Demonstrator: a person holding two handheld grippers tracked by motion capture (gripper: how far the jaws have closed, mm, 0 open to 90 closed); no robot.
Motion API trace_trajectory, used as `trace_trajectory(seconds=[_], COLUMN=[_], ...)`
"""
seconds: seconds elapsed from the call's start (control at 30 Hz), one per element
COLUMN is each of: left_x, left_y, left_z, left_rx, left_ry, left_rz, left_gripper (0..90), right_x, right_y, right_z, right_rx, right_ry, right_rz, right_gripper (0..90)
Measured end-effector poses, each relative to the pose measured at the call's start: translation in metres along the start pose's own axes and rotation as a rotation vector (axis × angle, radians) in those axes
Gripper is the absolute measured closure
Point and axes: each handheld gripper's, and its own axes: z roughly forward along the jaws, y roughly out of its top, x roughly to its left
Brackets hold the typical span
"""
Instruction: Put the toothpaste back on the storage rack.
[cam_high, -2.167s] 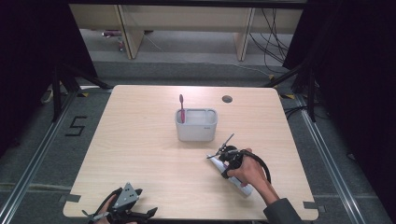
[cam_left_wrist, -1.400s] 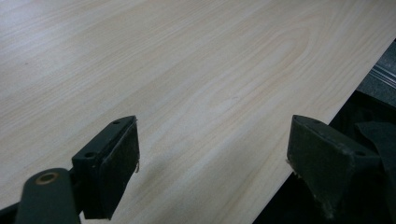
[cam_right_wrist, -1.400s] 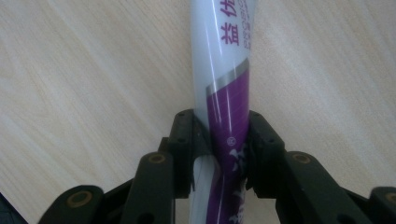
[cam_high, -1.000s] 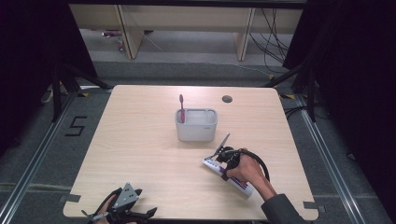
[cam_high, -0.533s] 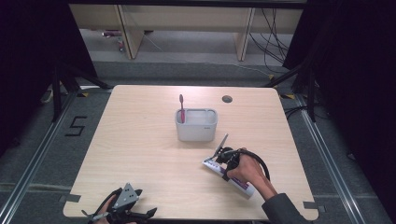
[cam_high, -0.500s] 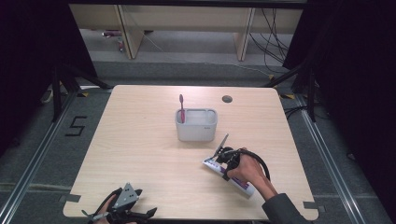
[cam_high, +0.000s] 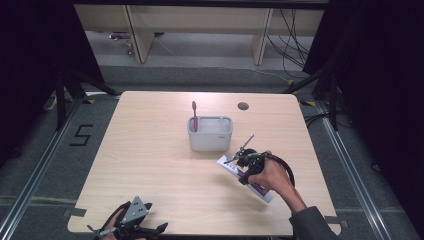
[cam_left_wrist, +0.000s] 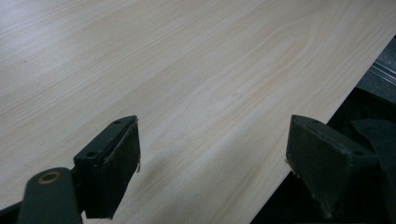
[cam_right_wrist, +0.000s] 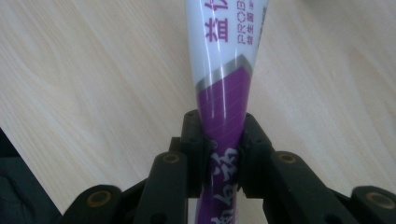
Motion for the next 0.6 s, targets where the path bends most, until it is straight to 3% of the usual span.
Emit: trace_trajectory(seconds=[0.2,0.33,0.53,0.6], left_x=[0.0,0.0,0.001,0.001], left_y=[-0.001,-0.001,-0.001,-0.001], left_z=[0.0,0.0,0.0,0.0], left_rx=[0.001,0.001,-0.003,-0.003], left_ry=[0.0,-0.001,-0.001,-0.002], left_rz=[0.001,0.001,-0.007,-0.007], left_gripper=[17.2,17.2,17.2,17.2], right_x=[-0.002,-0.004,-0.005,-0.006], right_y=[0.001,0.002,0.003,0.004], right_z=[-0.014,-0.025,-0.034,-0.036], right_rx=[-0.114,-0.22,-0.309,-0.327], right_ry=[0.019,0.017,0.037,0.021], right_rz=[0.022,0.035,0.086,0.08], right_gripper=[75.6,75.6,75.6,75.5])
